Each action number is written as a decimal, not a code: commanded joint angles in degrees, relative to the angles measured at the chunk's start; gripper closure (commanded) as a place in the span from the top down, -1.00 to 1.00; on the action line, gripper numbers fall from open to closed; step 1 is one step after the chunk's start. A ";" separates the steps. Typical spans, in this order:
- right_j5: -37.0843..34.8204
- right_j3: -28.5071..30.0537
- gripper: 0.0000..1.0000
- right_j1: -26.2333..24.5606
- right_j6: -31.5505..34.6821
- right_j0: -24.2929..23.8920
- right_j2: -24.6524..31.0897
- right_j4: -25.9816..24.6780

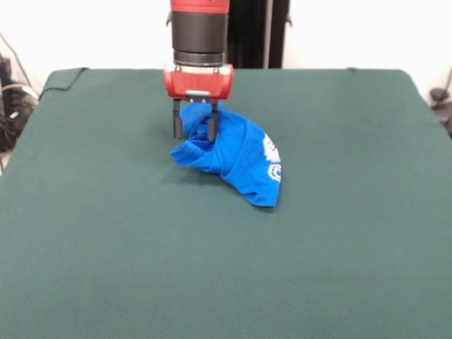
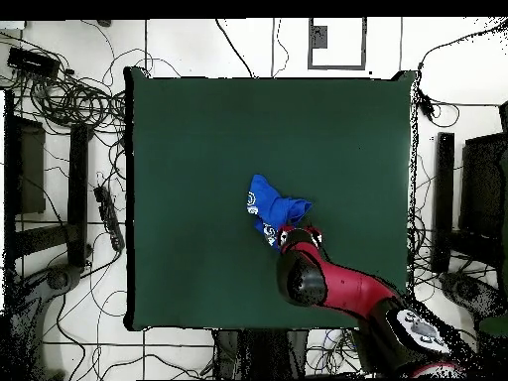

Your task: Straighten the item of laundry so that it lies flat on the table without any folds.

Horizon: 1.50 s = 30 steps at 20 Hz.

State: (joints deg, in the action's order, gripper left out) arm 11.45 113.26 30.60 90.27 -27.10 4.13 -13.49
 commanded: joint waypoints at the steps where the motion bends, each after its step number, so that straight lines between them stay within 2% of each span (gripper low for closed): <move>1: 3.86 0.17 1.00 -7.37 14.97 1.57 8.43 2.24; 5: 6.71 -2.92 1.00 -11.29 13.98 2.29 7.67 1.59; 8: 9.28 -4.34 1.00 -13.32 14.10 4.56 5.06 3.33; 12: 10.28 -4.06 1.00 -13.05 13.55 7.03 1.85 6.20; 16: 11.45 -4.38 1.00 -13.20 13.50 7.19 1.10 6.56; 17: 11.50 -4.30 -1.00 -13.21 13.79 7.20 0.97 6.86; 23: 14.60 -2.88 -1.00 -12.57 14.75 10.43 -2.45 11.15; 27: 19.82 -2.41 -1.00 -12.95 15.17 12.60 -4.69 13.28; 29: 23.26 -0.97 -1.00 -14.31 17.81 13.56 -5.75 16.56; 30: 27.17 0.97 -1.00 -14.53 19.36 16.29 -8.23 21.11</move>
State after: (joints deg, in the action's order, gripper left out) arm 29.67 113.07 21.78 90.32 -16.88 -2.68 -5.16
